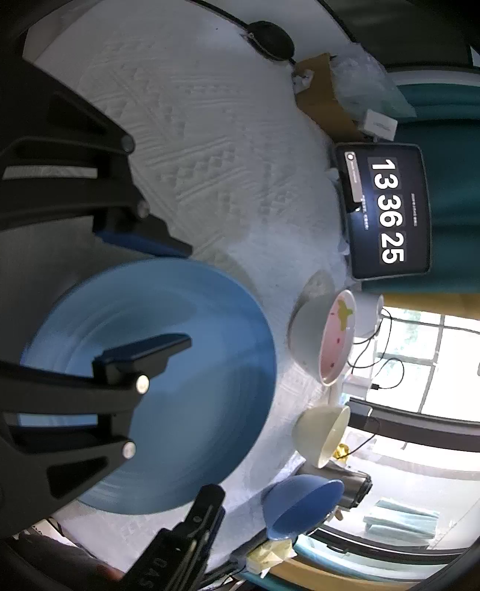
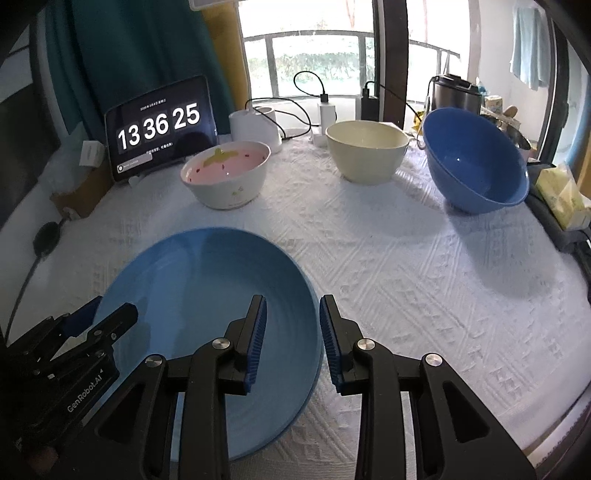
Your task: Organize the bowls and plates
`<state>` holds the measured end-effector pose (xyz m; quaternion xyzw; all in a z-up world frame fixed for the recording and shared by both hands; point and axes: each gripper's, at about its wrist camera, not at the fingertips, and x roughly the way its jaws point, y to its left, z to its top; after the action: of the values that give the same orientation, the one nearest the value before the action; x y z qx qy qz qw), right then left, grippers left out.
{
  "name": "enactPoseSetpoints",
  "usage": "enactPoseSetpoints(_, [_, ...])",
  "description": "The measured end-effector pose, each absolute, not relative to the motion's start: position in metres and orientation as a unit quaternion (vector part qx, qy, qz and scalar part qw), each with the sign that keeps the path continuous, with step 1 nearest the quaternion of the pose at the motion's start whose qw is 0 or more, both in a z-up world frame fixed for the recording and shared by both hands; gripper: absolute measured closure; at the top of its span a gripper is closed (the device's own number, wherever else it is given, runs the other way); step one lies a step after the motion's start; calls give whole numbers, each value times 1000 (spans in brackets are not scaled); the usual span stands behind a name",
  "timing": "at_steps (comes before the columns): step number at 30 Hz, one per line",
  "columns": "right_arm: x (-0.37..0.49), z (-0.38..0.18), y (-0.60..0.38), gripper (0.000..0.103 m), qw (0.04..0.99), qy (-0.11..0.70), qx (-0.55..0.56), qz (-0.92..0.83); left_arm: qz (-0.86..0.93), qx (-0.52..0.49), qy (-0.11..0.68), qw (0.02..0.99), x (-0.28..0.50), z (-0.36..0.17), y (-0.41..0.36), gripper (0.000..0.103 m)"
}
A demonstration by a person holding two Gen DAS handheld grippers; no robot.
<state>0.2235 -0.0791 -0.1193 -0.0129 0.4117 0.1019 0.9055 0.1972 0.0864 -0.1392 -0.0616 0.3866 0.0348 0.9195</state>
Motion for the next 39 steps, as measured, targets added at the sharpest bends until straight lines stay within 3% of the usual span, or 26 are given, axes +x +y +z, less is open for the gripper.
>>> enactPoseSetpoints(25, [218,-122,-100,71,905,412,10,103,54,-56,367,927,193,-127,82,59])
enactPoseSetpoints(39, [229,-149,-95,68,883,453,16,121,47,-59,408,910,206,-152,87,59])
